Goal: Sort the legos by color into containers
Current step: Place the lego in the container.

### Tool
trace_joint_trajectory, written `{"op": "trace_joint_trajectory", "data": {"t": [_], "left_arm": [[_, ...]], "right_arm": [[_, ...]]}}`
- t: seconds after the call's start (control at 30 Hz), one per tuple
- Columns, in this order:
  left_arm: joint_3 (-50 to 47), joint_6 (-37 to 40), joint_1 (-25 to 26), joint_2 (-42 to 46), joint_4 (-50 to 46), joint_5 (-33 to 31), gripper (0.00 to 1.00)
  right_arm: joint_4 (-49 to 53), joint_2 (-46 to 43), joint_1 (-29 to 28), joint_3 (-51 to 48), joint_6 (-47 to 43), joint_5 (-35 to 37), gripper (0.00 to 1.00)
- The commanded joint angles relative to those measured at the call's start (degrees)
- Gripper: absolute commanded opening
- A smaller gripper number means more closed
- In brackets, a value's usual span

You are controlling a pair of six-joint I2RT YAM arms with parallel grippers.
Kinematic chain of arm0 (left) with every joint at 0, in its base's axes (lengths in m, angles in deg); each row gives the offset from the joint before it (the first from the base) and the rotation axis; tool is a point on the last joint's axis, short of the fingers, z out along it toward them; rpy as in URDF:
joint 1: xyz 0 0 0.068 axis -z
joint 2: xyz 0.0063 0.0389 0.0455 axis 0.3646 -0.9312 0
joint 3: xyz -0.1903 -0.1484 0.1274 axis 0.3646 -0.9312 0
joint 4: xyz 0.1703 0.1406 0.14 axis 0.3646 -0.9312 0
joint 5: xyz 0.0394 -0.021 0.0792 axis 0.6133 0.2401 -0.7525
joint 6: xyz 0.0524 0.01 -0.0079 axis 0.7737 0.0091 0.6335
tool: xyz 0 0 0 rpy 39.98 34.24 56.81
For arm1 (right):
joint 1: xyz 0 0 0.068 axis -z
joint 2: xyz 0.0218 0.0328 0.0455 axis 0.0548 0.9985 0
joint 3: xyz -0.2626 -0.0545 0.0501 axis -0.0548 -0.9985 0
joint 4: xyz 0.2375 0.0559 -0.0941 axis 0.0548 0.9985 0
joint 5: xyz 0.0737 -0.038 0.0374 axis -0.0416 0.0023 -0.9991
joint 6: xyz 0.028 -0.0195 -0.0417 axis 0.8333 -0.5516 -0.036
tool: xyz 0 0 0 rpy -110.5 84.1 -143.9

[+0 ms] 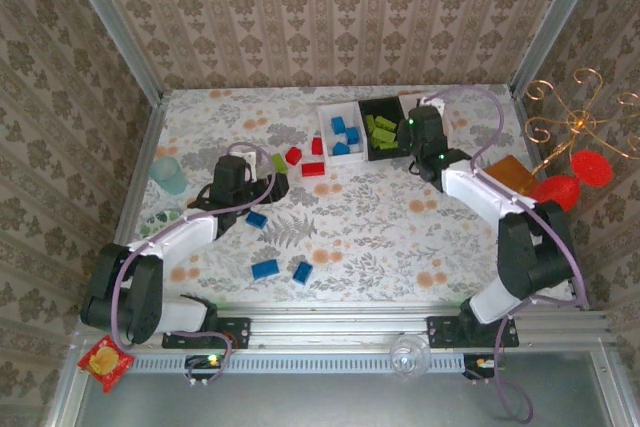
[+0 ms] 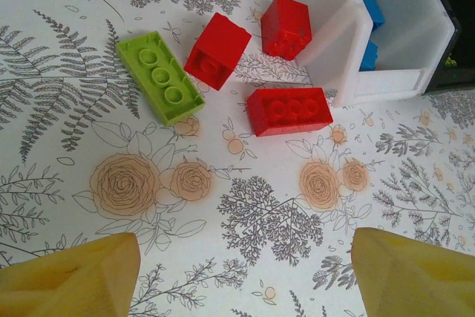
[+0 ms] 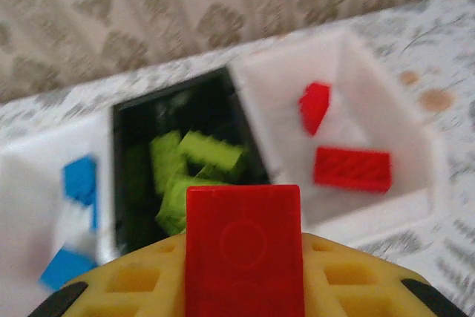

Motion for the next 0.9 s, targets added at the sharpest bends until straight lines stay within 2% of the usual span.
{"op": "trace_joint_trajectory", "data": {"t": [0.0, 0.23, 0.33, 0.43, 0.57, 0.67, 0.73, 0.87], "left_arm": [[-0.89, 0.07, -0.36, 2.15, 0.89, 1.26, 0.76], [-0.86, 0.42, -0.05, 3.74, 0.12, 1.25, 0.77], [0.26, 0.93, 0.08, 3.04, -1.30, 1.51, 0.77], [1.36, 1.63, 0.17, 2.25, -2.81, 1.54, 0.77], [1.65, 2.17, 0.13, 2.25, -3.61, 0.73, 0.77], [1.49, 2.83, -0.13, 2.24, -4.41, -0.85, 0.77], [1.01, 2.89, -0.66, 2.31, -4.79, -1.93, 0.78], [-0.08, 3.01, -3.05, 2.81, -5.72, -2.54, 0.78]], "right_arm": [[3.07, 6.19, 3.80, 6.48, -2.24, 2.23, 0.31], [10.25, 20.87, 10.57, 21.47, 0.08, -1.93, 0.35], [12.24, 25.47, 11.94, 26.28, 0.33, -3.34, 0.40], [14.90, 27.56, 12.24, 30.19, -0.47, -3.65, 0.49], [13.63, 23.53, 11.74, 28.90, -1.87, -6.08, 0.59], [12.54, 17.73, 9.09, 25.13, -3.55, -7.10, 0.62], [10.22, 13.15, 5.81, 20.85, -5.09, -9.18, 0.63], [6.52, 7.11, -4.67, 12.85, -8.29, -12.71, 0.67]]}}
